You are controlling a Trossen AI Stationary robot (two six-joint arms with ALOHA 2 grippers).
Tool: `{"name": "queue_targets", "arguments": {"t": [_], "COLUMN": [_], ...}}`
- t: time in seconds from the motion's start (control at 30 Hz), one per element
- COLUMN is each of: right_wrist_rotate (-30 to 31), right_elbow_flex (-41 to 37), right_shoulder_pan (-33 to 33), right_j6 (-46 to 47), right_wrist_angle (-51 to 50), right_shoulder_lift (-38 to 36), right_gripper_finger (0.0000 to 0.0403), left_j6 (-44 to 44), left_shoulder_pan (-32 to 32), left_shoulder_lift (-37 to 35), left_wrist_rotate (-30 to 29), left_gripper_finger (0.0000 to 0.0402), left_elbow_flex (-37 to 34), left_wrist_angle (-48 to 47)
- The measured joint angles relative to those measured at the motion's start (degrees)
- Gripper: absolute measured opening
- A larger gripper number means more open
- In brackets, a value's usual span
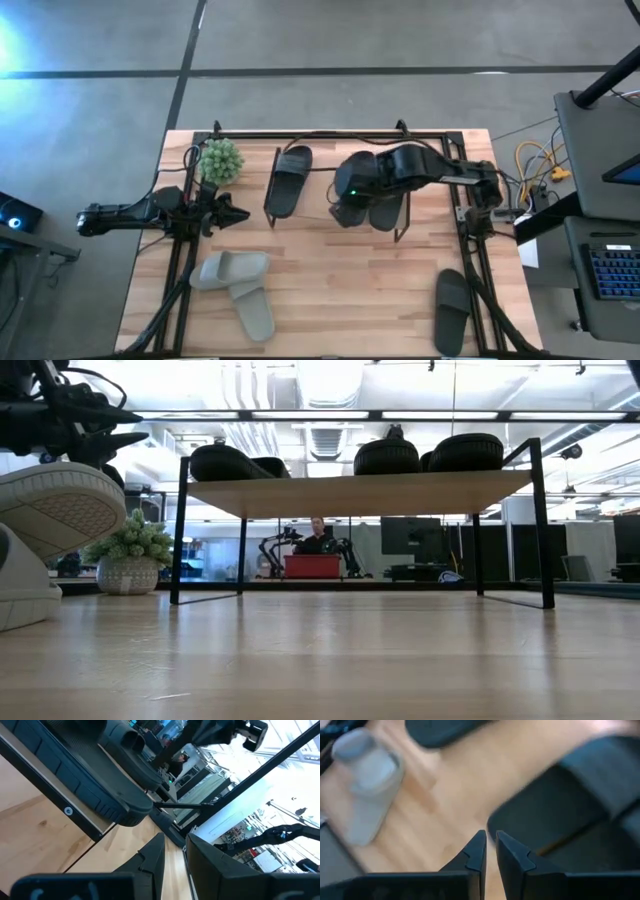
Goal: Pick and place slides into the shelf
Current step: Put the black slipper on the shelf
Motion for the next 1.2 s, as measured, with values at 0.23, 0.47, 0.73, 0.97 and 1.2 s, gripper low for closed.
{"name": "queue_targets", "arguments": {"t": [0.23, 0.47, 0.73, 0.97, 1.2], "right_wrist_rotate": [-11.46, -27.43, -28.44, -28.4, -24.3], "right_elbow_flex": [-6.87, -18.33, -26.41, -30.68, -37.11], "right_shoulder_pan": [3.27, 10.49, 22.75, 35.46, 45.79], "right_j6": [12.38, 25.96, 39.75, 50.9, 58.61], "right_wrist_angle": [-0.33, -0.46, -0.3, 2.18, 9.6], "right_shoulder_lift": [-3.42, -4.3, -4.19, -4.19, -2.3], "right_gripper_finger": [0.0064, 0.0126, 0.0165, 0.0167, 0.0166], "left_j6": [0.0, 0.0, 1.79, 3.1, 3.06], "left_shoulder_pan": [0.01, 0.01, 0.02, 0.01, 0.0], "left_shoulder_lift": [0.14, 0.09, 0.24, 0.34, 0.44], "left_wrist_rotate": [0.0, 0.0, -0.02, 0.0, -0.02], "left_gripper_finger": [0.0066, 0.0066, 0.0066, 0.0066, 0.0066], "left_elbow_flex": [0.0, 0.0, 0.0, 0.0, 0.0], "left_wrist_angle": [-0.05, 0.07, 0.02, 0.0, 0.02]}}
